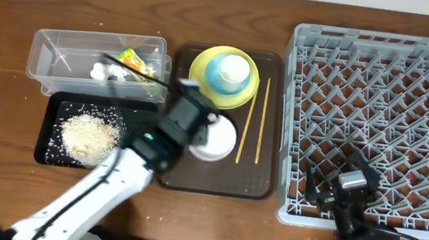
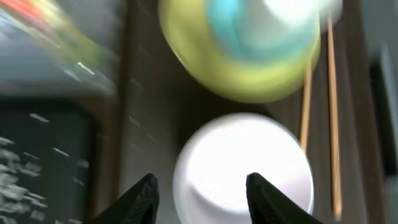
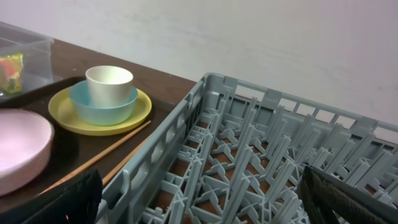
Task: Sort waste into correct bins and load items into the dishwasher rack
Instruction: 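Carry the empty pink bowl right and set it on the brown tray, then open the left gripper and withdraw it from the pink bowl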
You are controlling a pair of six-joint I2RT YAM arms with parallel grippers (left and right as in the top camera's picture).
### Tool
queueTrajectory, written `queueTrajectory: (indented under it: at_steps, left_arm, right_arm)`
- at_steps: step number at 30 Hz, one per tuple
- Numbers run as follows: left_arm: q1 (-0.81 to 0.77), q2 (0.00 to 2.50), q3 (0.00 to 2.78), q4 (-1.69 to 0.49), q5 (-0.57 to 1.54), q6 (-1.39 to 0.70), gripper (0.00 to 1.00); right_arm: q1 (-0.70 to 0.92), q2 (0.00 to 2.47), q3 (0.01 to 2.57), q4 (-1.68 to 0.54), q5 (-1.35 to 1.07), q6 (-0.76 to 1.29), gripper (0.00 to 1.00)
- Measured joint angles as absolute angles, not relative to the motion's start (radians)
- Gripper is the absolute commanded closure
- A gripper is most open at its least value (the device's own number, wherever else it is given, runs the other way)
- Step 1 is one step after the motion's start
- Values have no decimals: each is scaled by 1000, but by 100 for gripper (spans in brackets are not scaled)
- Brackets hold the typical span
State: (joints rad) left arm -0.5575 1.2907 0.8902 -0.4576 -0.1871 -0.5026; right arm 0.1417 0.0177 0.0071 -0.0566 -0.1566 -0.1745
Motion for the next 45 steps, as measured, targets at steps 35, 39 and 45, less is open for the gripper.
queueTrajectory:
  at_steps: [35, 39, 45]
  left_arm:
    - [-305, 1575, 923, -516, 252, -463, 64]
    - [-331, 1576, 923, -516, 208, -463, 65]
    - [-366, 1576, 923, -516, 155, -463, 71]
  right_arm:
    - [142, 18, 7, -57, -159, -157, 1]
    - [142, 18, 7, -57, -159, -157, 1]
    - [142, 18, 7, -57, -159, -157, 1]
